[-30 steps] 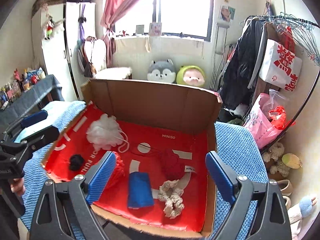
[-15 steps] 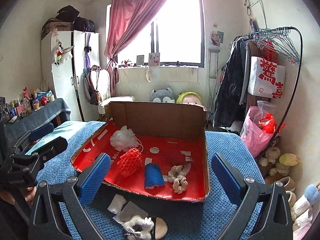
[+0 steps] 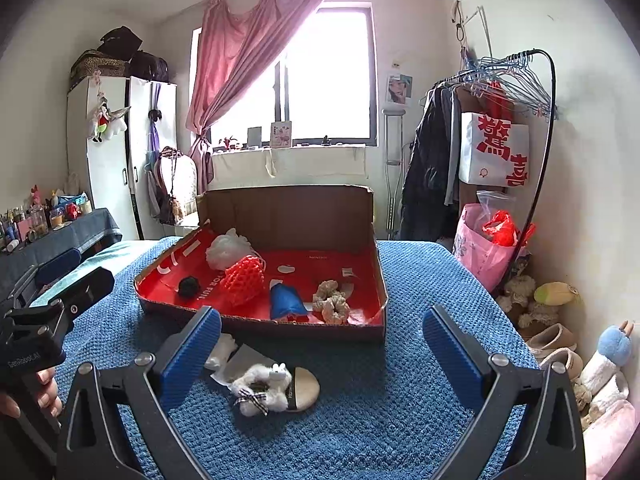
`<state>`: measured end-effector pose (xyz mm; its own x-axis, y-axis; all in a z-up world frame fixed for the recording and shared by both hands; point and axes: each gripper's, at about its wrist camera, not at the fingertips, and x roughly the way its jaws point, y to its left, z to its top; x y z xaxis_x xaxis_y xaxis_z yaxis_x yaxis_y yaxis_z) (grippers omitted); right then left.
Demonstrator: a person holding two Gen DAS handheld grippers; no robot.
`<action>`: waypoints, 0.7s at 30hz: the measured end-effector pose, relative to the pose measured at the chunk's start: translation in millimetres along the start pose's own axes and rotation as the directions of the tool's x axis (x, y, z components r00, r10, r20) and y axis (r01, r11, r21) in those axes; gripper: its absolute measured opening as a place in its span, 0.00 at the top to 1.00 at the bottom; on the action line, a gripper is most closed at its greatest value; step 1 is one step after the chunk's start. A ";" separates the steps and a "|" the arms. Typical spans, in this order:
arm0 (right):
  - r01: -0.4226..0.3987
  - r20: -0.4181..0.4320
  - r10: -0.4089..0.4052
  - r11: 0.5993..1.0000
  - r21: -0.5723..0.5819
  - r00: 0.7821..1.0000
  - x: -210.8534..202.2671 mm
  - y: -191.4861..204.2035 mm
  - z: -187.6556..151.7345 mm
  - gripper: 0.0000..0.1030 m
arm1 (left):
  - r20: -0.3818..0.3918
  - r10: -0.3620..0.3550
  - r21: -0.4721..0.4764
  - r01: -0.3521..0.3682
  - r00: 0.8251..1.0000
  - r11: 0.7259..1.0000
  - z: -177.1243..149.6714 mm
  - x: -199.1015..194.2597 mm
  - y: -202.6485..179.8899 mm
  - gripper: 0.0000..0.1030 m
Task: Organize soft objects
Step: 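Withdraw both tools from the box toward the white cloth and powder puff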
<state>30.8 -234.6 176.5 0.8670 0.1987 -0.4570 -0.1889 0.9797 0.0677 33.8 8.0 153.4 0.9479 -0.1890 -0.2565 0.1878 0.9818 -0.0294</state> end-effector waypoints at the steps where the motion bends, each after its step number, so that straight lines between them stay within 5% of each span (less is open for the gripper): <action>1: 0.010 0.011 -0.010 1.000 0.000 1.000 -1.1 0.5 -6.6 0.00 | 0.001 0.007 0.006 -0.007 1.000 1.000 -4.6 -1.2 -1.4 0.00; 7: 0.019 0.051 -0.020 1.000 0.011 0.998 -4.7 2.4 -37.1 0.00 | -0.004 0.034 0.026 -0.034 0.999 0.999 -33.3 -3.9 -8.7 0.00; 21: 0.000 -0.101 0.006 0.998 0.059 0.995 30.3 -5.7 -76.4 0.00 | -0.144 0.029 -0.002 -0.029 0.989 1.000 -77.3 18.1 -6.8 0.00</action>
<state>22.9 -236.2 94.5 0.8151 0.2004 -0.5435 -0.1612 0.9797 0.1194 29.8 -0.5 74.3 0.9058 -0.1559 -0.3941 0.1595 0.9869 -0.0238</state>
